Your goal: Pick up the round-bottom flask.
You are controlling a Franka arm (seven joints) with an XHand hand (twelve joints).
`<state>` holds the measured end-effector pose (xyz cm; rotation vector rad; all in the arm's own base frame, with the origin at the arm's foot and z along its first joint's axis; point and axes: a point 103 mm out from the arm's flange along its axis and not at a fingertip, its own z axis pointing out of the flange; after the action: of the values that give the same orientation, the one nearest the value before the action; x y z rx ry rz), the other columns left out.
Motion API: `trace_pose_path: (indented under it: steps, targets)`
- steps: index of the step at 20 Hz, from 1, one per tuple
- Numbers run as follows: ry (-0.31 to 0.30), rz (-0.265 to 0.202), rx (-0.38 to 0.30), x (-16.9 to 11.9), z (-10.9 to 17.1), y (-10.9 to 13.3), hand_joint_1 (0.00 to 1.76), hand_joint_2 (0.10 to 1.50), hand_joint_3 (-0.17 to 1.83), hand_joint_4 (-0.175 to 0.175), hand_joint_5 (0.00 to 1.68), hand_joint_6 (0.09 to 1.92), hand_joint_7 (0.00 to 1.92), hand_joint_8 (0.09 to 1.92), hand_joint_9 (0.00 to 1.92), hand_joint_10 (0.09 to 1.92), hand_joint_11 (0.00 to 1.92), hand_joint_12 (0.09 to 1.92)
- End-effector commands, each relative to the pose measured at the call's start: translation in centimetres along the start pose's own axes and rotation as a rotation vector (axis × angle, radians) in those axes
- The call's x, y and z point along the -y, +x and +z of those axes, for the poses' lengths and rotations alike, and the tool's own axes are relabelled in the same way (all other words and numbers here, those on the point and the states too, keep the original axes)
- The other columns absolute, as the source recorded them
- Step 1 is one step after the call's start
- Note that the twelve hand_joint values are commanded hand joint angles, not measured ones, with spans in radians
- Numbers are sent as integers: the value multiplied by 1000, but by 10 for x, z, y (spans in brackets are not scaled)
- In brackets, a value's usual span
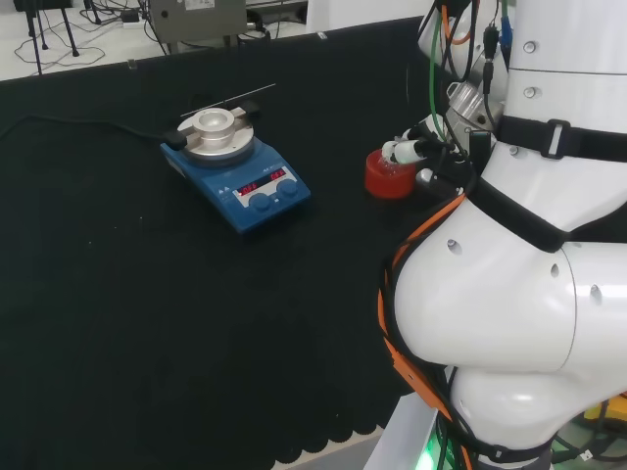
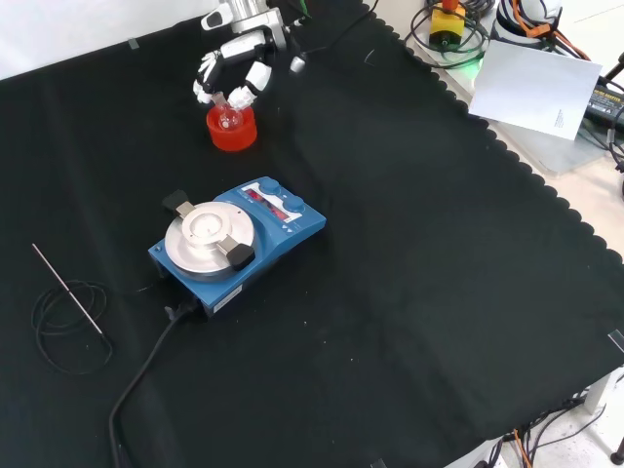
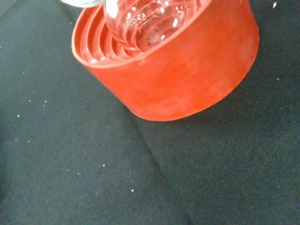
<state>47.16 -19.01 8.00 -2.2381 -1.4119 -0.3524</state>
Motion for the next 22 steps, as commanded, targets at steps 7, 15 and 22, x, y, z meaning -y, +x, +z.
trace_pose_path:
  steps: [7, 15, 22]
  targets:
    - [-23, -15, 11, -7, 1, 4, 692, 790, 531, -117, 689, 786, 357, 635, 501, 660, 0, 1390]
    - [-34, -21, 11, -8, 4, 9, 710, 800, 535, -121, 728, 846, 365, 640, 516, 666, 11, 1394]
    - [-78, -31, 29, -6, 1, 9, 905, 891, 498, 58, 920, 1123, 398, 646, 566, 653, 53, 1383]
